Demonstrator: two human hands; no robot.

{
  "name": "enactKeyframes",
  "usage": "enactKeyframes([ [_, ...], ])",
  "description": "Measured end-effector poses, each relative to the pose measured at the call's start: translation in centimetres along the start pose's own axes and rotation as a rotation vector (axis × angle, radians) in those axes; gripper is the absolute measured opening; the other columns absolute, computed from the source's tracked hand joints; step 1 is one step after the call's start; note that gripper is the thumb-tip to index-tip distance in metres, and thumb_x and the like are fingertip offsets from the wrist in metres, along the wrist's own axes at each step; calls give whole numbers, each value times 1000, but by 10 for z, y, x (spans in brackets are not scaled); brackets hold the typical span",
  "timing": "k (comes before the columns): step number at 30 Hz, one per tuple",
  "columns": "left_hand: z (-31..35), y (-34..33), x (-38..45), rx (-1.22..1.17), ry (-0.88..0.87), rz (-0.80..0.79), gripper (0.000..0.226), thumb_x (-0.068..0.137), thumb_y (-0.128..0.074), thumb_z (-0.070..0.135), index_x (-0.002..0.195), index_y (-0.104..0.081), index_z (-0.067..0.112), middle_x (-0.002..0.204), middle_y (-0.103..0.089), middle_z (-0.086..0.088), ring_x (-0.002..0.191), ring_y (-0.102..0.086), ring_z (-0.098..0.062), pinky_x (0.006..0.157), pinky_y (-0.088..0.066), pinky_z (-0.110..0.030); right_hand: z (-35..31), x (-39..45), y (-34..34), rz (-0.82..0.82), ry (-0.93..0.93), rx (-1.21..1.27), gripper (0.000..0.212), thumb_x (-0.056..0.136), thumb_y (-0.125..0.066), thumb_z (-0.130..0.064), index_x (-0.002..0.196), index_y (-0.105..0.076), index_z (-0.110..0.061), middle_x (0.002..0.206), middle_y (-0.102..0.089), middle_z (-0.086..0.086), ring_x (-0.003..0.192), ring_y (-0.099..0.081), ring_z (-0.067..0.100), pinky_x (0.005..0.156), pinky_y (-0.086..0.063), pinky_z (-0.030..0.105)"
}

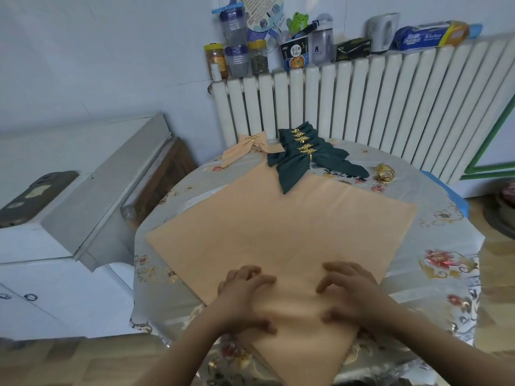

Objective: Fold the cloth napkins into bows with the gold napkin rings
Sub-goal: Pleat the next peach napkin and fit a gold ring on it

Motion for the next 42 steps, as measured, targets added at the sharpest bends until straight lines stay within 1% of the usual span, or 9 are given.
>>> enactKeyframes([
  [4,4,1,-4,-73,7,38,57,65,-78,48,116,-53,43,145,-24,13,135,-17,-16,104,-18,-33,-1,0,5,258,76,64,40,50,-56,-67,68,-63,-33,94,-56,-18,95,-59,23,81,-42,34],
  [8,12,1,-7,-140,15,124,16,71,-76,42,72,-61,37,127,-38,19,125,-27,-9,91,-18,-25,-13,-2,3,283,169,-8,28,60,-56,-57,61,-56,-29,79,-60,-13,71,-60,19,61,-42,29],
  [14,19,4,-7,-111,-25,146,10,80,-69,39,75,-63,34,117,-42,17,119,-32,-10,96,-23,-26,-20,-16,-9,227,181,-30,47,55,-55,-73,83,-56,-36,98,-57,-6,93,-41,11,78,-34,33],
  [17,20,4,-7,-127,-19,111,16,81,-69,38,71,-57,36,113,-39,18,121,-33,-12,102,-26,-30,-30,-13,-4,234,222,-64,39,65,-51,-65,79,-62,-30,86,-54,-13,84,-37,7,75,-31,29],
  [21,26,0,-14,-93,-77,-3,15,80,-68,42,91,-60,35,134,-36,11,128,-28,-15,109,-25,-35,-36,-12,-4,79,205,-55,16,80,-63,-45,82,-51,-34,79,-41,-23,86,-37,4,71,-29,11],
  [24,32,-4,-20,-88,-77,-89,29,71,-75,46,92,-58,38,143,-28,9,134,-22,-16,113,-22,-40,-33,-15,-2,83,150,-37,12,82,-64,-42,82,-54,-34,76,-43,-23,84,-41,3,71,-34,15],
  [31,41,1,-29,-203,-276,-149,31,66,-83,38,87,-60,40,127,-43,16,118,-38,0,97,-31,-16,-24,-6,-2,120,-28,66,13,86,-60,-39,76,-55,-32,74,-55,-16,77,-52,4,72,-43,22],
  [37,38,11,-28,-174,-246,-28,16,73,-77,27,89,-74,28,120,-52,14,110,-47,-4,92,-34,-16,-20,-5,3,171,-88,196,14,82,-65,-34,72,-56,-37,75,-61,-15,75,-55,-2,67,-43,20],
  [42,46,0,-34,-60,-316,-27,18,77,-75,27,94,-73,25,144,-31,9,130,-31,-10,104,-28,-17,-44,-20,15,445,215,-13,4,73,-60,-26,69,-61,-27,78,-54,-10,72,-48,11,64,-43,26],
])
Point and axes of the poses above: each hand's wrist, its own x-axis towards the middle knuckle, its own y-axis out of the back of the hand, z = x × y, the point moved 7 cm from there along x, towards the middle knuckle
